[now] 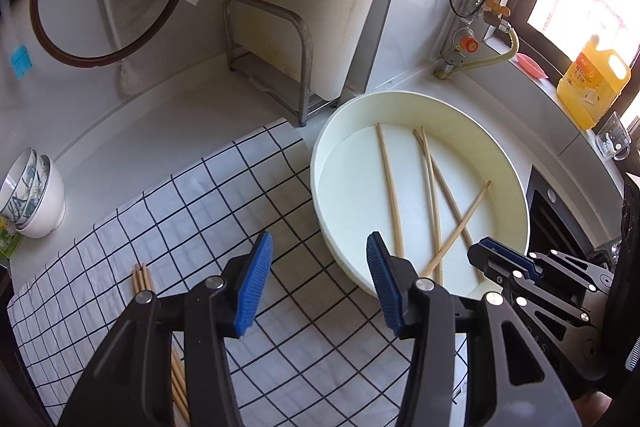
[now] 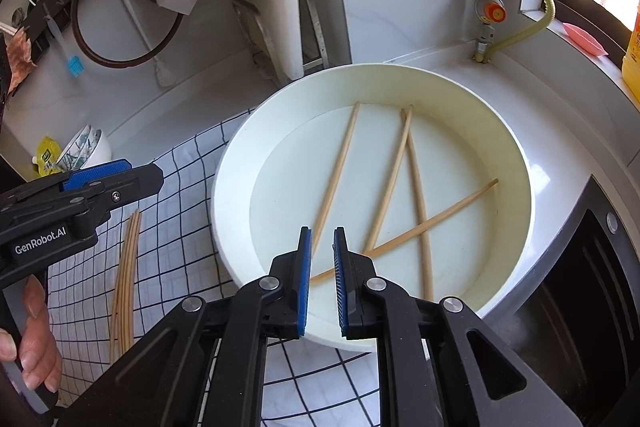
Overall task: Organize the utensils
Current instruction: 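Return the open right tool to the chopstick bundle on the cloth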
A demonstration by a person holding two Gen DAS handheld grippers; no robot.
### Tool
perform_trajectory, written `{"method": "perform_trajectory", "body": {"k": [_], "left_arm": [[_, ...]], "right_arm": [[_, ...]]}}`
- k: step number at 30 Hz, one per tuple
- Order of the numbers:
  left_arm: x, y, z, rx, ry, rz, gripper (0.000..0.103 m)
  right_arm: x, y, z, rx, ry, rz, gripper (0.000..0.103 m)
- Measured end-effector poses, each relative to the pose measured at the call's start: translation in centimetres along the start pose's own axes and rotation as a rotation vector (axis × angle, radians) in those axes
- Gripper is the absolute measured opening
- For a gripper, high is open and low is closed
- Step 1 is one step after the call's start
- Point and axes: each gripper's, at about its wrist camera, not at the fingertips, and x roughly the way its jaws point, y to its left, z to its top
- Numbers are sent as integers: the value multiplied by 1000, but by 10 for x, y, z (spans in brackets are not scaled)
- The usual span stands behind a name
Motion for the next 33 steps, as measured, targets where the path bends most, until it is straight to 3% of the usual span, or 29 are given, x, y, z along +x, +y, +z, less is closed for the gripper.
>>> {"method": "perform_trajectory", "body": {"k": [13,26,33], "left_arm": [[-22,81,-53,-125,27,71,54],[-32,170,-117,-251,83,181,56],[-27,198,-146,-290,108,197,58]], "right_arm": [[7,80,-16,-117,43,62,20],[43,150,-43,-198,123,115,28],[63,179,-62,-238,167,128,30]]}}
